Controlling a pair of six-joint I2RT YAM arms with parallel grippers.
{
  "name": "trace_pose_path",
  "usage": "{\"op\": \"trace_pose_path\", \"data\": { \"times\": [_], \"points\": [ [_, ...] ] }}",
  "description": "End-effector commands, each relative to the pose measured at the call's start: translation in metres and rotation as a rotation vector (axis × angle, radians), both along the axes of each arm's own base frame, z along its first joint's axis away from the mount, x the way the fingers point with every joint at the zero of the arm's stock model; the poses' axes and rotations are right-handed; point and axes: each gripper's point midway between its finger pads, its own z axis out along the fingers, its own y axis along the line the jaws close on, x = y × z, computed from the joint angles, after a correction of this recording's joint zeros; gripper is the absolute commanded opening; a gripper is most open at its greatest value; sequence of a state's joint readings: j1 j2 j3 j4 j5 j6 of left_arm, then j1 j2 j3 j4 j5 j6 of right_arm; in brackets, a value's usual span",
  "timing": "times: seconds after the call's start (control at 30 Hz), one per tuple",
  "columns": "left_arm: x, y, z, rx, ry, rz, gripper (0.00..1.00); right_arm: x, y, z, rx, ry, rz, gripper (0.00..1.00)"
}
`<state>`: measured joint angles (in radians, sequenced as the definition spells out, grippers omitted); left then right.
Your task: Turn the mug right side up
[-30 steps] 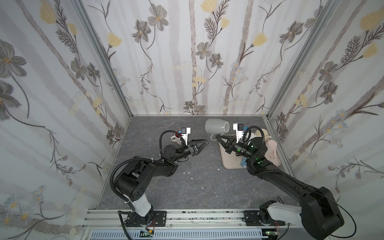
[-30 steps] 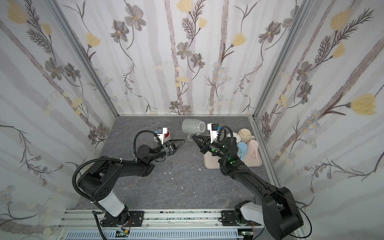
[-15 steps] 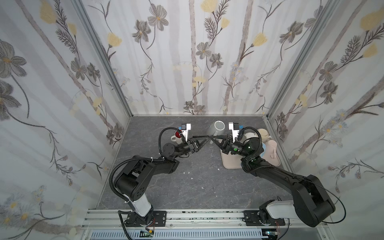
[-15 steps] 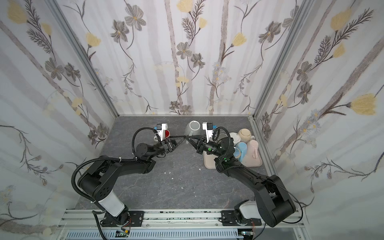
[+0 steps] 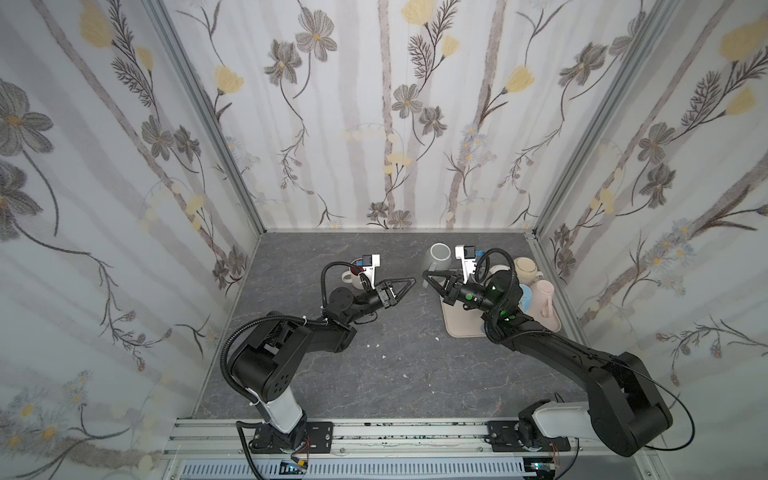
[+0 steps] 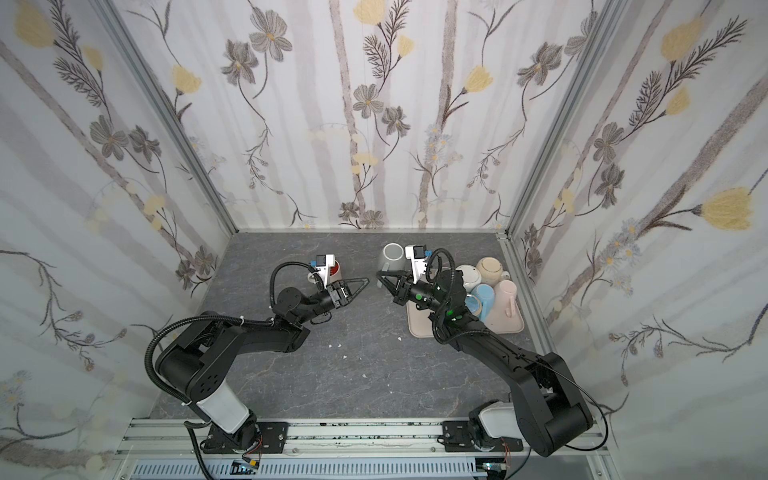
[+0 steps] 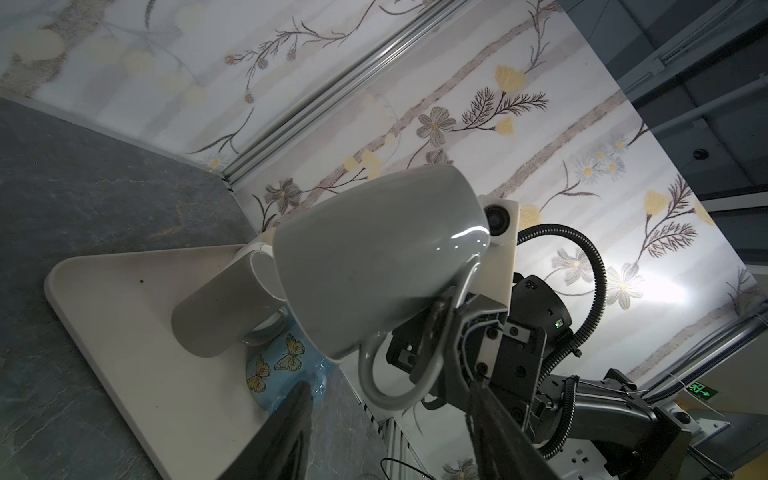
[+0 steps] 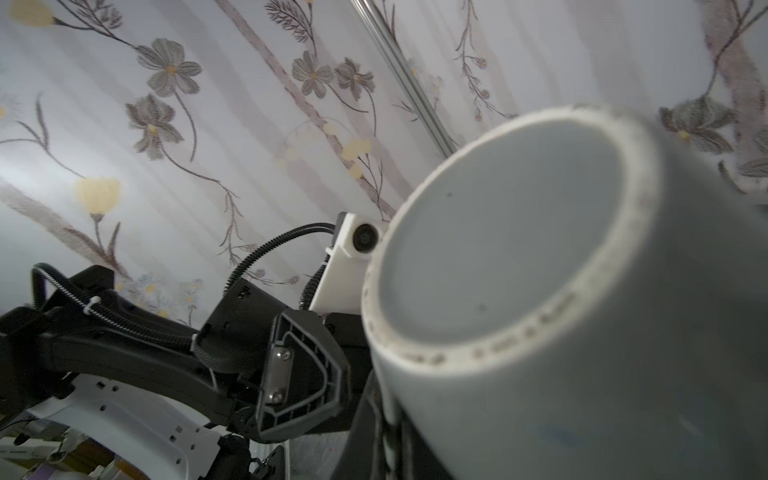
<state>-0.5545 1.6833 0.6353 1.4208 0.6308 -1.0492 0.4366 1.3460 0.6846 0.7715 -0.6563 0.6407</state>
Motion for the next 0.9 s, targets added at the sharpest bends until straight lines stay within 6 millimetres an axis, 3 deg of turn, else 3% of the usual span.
{"op": "trace_pose_path", "data": {
  "times": [0.0, 0.13, 0.33, 0.5, 0.73, 0.87],
  "points": [
    [0.002, -0.001, -0.015, 0.067, 0.012, 0.015, 0.59, 0.017, -0.021, -0.045, -0.110, 0.093, -0.070, 0.00],
    [0.001, -0.002, -0.026, 0.093, 0.034, 0.008, 0.59, 0.030, -0.046, -0.098, -0.225, 0.229, -0.125, 0.00],
    [0.000, -0.004, -0.032, 0.097, 0.043, -0.001, 0.58, 0.032, -0.056, -0.157, -0.370, 0.318, -0.140, 0.00],
    [-0.002, -0.004, -0.035, 0.102, 0.047, -0.004, 0.58, 0.035, -0.059, -0.181, -0.419, 0.334, -0.156, 0.00],
    [-0.005, -0.002, -0.040, 0.108, 0.054, -0.004, 0.58, 0.036, -0.069, -0.193, -0.475, 0.322, -0.201, 0.00],
    [-0.005, -0.002, -0.043, 0.110, 0.057, -0.005, 0.58, 0.034, -0.076, -0.204, -0.511, 0.331, -0.238, 0.09]
  ]
}}
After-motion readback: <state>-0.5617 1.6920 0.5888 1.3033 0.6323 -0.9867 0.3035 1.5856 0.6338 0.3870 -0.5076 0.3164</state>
